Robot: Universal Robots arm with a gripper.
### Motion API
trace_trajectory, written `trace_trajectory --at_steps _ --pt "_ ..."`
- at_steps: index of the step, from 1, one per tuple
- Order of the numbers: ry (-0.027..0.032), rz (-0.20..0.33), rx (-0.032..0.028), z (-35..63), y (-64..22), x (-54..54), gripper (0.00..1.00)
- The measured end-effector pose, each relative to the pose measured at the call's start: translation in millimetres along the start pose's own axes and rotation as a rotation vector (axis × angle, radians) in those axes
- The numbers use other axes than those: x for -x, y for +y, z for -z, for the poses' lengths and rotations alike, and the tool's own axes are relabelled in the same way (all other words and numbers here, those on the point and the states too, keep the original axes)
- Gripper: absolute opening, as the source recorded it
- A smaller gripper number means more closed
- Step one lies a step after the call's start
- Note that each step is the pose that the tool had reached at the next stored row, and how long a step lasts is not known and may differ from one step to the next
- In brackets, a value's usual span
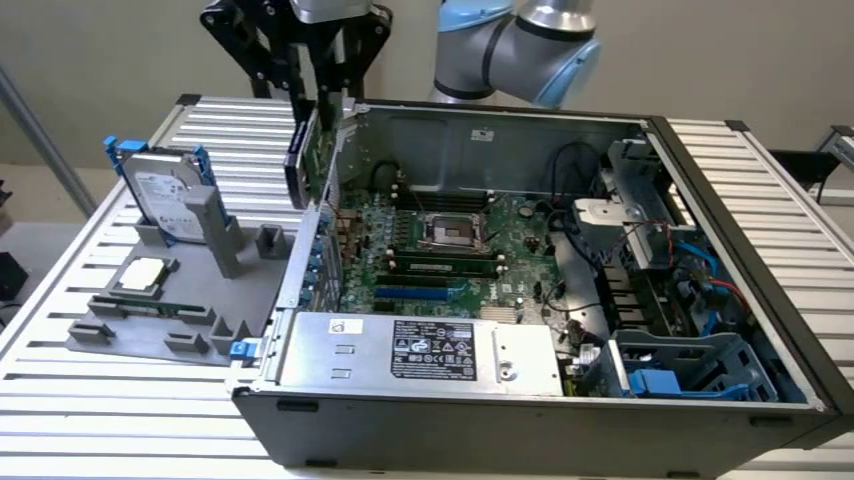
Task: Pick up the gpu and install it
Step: 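Pick up the gpu and move the gpu toward the slot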
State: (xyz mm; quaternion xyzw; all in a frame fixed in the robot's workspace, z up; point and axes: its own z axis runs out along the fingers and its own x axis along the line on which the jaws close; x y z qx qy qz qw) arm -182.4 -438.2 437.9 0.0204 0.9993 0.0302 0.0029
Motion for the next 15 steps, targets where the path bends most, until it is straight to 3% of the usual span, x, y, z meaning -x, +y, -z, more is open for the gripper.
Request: trace_trajectory --at_steps 7,15 --pt "0.0131 -0.001 -0.0005 -0.2 0.8 31.9 0.27" --pt "0.0194 -0.001 -0.0009 -1.4 2.0 68.2 0.27"
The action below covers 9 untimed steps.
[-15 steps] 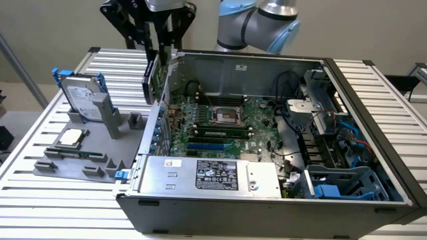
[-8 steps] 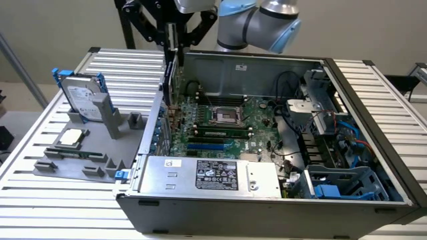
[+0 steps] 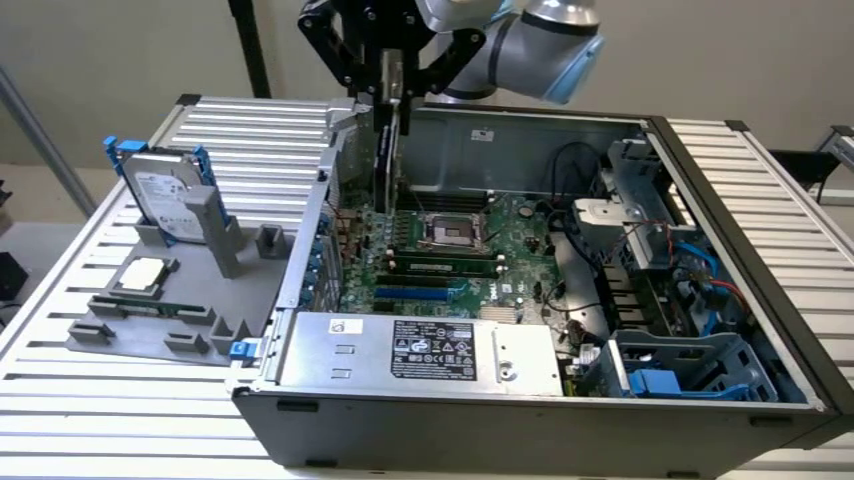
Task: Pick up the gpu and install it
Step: 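Pick up the gpu and move the gpu toward the slot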
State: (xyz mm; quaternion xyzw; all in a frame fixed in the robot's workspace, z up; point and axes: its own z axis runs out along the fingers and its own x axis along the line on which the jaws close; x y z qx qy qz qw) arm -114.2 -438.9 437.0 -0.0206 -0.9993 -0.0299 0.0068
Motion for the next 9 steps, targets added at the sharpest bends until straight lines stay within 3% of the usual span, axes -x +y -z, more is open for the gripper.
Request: trace_trajectory --at_steps 9 --pt "0.0018 0.005 -0.0088 -9.8 1.1 41.0 0.27"
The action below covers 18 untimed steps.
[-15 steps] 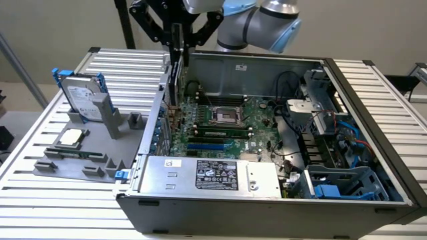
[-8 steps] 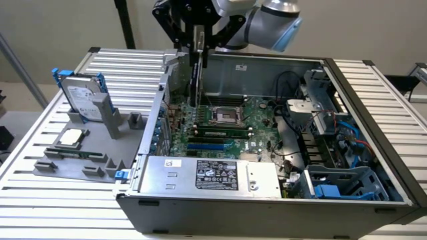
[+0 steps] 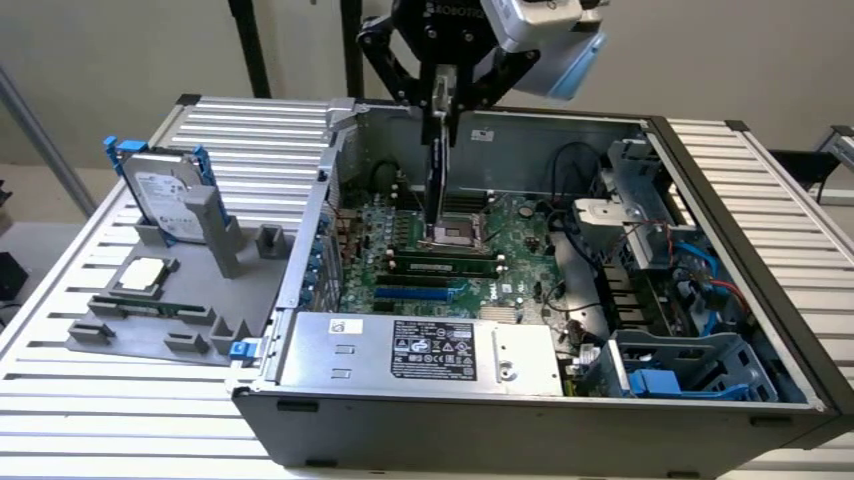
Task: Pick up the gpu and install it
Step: 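Pick up the gpu and move the gpu toward the slot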
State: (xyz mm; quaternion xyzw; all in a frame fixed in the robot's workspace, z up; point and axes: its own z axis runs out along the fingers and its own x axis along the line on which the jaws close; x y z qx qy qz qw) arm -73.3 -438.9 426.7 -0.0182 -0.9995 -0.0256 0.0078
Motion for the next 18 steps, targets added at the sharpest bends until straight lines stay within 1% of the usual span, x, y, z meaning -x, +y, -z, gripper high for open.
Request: trace_trajectory --at_steps 3,14,18 --pt "0.0000 0.005 -0.0049 -5.2 0.1 10.2 0.27" --pt "0.0004 0.031 -0.0330 -24.6 1.2 36.5 0.27" --pt "0.0004 0.038 -0.0412 -31.8 2.4 46.0 0.27"
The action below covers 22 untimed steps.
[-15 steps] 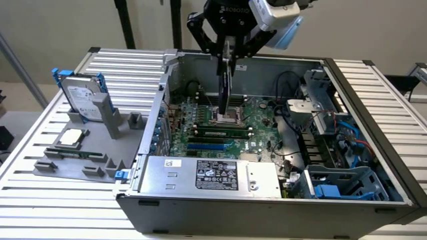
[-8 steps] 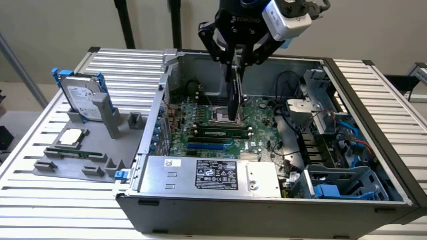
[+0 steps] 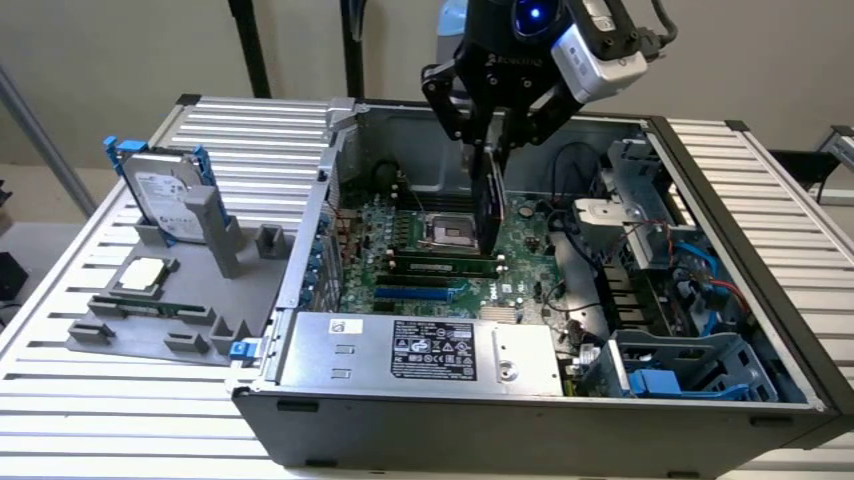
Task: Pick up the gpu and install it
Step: 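Pick up the gpu and move the gpu toward the slot, then insert the gpu into the slot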
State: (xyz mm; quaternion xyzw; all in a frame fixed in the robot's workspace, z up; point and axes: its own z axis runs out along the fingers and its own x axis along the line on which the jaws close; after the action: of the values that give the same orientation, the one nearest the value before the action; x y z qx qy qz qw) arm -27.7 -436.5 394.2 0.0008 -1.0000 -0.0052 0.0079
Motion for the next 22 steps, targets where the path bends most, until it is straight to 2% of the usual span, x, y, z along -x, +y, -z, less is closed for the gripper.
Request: trace_trajectory --at_steps 3,19,22 --pt "0.0004 0.003 -0.0014 -1.7 0.3 5.7 0.27" --pt "0.0014 0.005 -0.0016 -1.7 0.3 6.0 0.27" --pt "0.0018 0.055 -0.0024 -1.8 0.3 6.0 0.27"
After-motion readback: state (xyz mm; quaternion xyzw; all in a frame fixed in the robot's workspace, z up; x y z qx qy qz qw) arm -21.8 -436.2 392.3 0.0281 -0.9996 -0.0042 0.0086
